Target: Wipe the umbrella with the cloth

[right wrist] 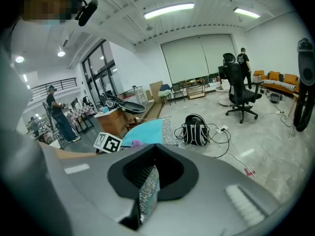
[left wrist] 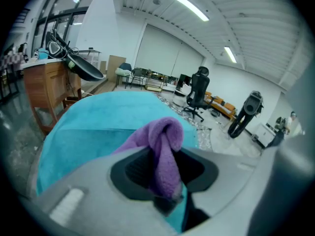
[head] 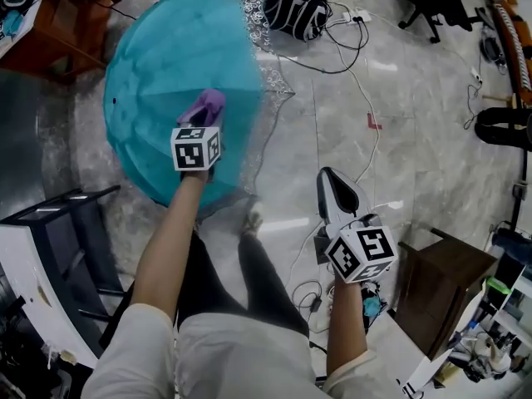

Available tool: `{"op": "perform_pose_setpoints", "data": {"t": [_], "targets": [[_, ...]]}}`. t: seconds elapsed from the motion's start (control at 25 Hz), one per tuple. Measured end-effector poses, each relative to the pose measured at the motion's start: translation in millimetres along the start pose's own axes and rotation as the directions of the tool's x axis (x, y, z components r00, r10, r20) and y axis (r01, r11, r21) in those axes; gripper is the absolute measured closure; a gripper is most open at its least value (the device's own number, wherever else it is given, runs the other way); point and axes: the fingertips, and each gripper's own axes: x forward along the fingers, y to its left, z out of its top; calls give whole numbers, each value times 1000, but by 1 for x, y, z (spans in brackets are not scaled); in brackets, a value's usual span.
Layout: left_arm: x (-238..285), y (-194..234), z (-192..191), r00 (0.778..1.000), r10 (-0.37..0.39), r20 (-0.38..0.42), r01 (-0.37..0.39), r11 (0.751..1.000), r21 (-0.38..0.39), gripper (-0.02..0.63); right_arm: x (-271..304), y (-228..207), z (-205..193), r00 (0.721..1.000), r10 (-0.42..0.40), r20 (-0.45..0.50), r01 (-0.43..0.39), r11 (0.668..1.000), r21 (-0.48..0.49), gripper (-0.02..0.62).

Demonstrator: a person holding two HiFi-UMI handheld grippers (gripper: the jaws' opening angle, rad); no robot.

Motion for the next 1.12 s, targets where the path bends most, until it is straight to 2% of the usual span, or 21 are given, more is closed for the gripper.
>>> {"op": "perform_pose_setpoints", "data": {"t": [0.44, 0.68, 0.8, 0.96, 1.12], "targets": [[42, -91, -9, 992, -122, -42, 123, 991, 46, 483, -25, -45, -1, 999, -45, 4, 45, 999, 6, 592], [46, -138, -19, 966, -242, -89, 246, 968, 48, 483, -31, -48, -4, 999, -55, 0, 55, 998, 8, 592], [35, -153, -17, 954, -294, -63, 295, 955, 8, 483, -28, -42, -3, 999, -46, -1, 46, 999, 6, 591], [3, -151, -11, 942, -334, 14, 334, 939, -79, 483, -16, -21, -5, 1000, -24, -12, 24, 1000, 2, 592], [-39, -112, 0, 942, -326, 77, 332, 940, -83, 482, 2, 17, -7, 1000, 9, -26, -10, 1000, -14, 592]]}}
